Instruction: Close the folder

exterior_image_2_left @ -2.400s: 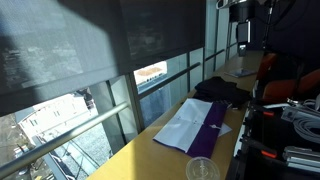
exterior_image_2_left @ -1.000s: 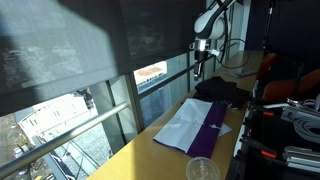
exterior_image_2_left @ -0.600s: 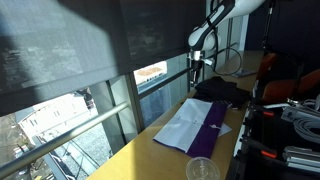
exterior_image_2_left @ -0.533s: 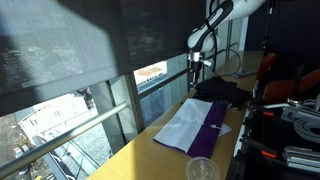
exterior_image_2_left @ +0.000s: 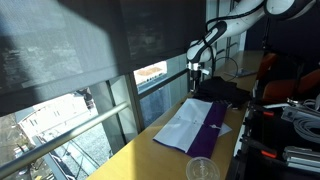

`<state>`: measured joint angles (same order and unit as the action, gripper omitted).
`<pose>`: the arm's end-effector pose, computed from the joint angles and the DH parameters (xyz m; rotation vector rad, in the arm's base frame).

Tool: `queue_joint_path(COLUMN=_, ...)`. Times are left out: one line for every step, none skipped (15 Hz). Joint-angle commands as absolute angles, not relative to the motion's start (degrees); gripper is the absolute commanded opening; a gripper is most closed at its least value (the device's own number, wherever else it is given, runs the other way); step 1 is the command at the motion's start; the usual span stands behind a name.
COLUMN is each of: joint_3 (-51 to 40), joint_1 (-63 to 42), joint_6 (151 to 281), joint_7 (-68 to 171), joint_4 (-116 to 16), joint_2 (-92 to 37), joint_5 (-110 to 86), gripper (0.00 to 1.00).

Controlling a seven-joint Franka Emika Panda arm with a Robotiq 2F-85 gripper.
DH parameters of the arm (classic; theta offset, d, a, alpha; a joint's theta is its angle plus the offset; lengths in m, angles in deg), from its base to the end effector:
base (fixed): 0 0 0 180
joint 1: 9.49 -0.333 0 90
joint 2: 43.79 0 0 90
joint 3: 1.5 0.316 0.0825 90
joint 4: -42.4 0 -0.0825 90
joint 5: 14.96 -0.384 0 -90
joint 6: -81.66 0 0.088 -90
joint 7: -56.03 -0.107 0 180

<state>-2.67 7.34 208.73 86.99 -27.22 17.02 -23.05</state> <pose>0.7099 -0.2217 0.1172 -3.0254 -0.2238 0.0224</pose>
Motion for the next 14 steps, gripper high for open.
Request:
queue_joint_path(joint_3=-0.95, joint_1=9.79, joint_6=205.5, joint_7=86.15, joint_4=-19.04, joint_2=22.85, joint_5=-21.99, gripper=1.0)
queue_joint_path(joint_3=-0.81, joint_1=10.09, joint_6=205.12, joint_7=86.05, joint_4=-17.83, joint_2=23.98, joint_5=-22.09, gripper=1.0)
queue_joint_path(joint_3=-0.68, joint_1=10.37, joint_6=204.87, joint_7=85.98, joint_4=-16.67, joint_2=25.19, joint_5=-22.18, gripper=1.0)
queue_joint_path(joint_3=-0.56, joint_1=10.64, joint_6=204.51, joint_7=85.89, joint_4=-15.4, joint_2=26.37, joint_5=-22.22, gripper=1.0)
queue_joint_path(joint_3=-0.38, joint_1=10.87, joint_6=204.06, joint_7=85.79, joint_4=-14.19, joint_2=27.47, joint_5=-22.29, gripper=1.0)
queue_joint_path(joint_3=-0.19, joint_1=10.97, joint_6=203.84, joint_7=85.63, joint_4=-13.13, joint_2=28.45, joint_5=-22.35, gripper=1.0)
queue_joint_path(joint_3=0.0, joint_1=11.02, joint_6=203.62, joint_7=85.44, joint_4=-11.96, joint_2=29.43, joint_5=-22.39, gripper=1.0)
queue_joint_path(joint_3=0.25, joint_1=10.97, joint_6=203.27, joint_7=85.11, joint_4=-10.75, joint_2=30.34, joint_5=-22.42, gripper=1.0)
queue_joint_path(joint_3=0.43, joint_1=10.78, joint_6=203.18, joint_7=84.67, joint_4=-9.88, joint_2=31.07, joint_5=-22.46, gripper=1.0)
queue_joint_path(joint_3=0.64, joint_1=10.7, joint_6=202.72, joint_7=84.4, joint_4=-8.74, joint_2=31.83, joint_5=-22.48, gripper=1.0)
queue_joint_path(joint_3=0.9, joint_1=10.6, joint_6=202.24, joint_7=83.97, joint_4=-7.95, joint_2=32.45, joint_5=-22.59, gripper=1.0)
queue_joint_path(joint_3=1.13, joint_1=10.57, joint_6=201.67, joint_7=83.59, joint_4=-6.91, joint_2=33.11, joint_5=-22.68, gripper=0.83)
queue_joint_path(joint_3=1.36, joint_1=10.56, joint_6=201.06, joint_7=83.31, joint_4=-5.97, joint_2=33.72, joint_5=-22.77, gripper=0.72)
queue_joint_path(joint_3=1.56, joint_1=10.6, joint_6=200.46, joint_7=83.02, joint_4=-5.07, joint_2=34.22, joint_5=-22.86, gripper=0.66)
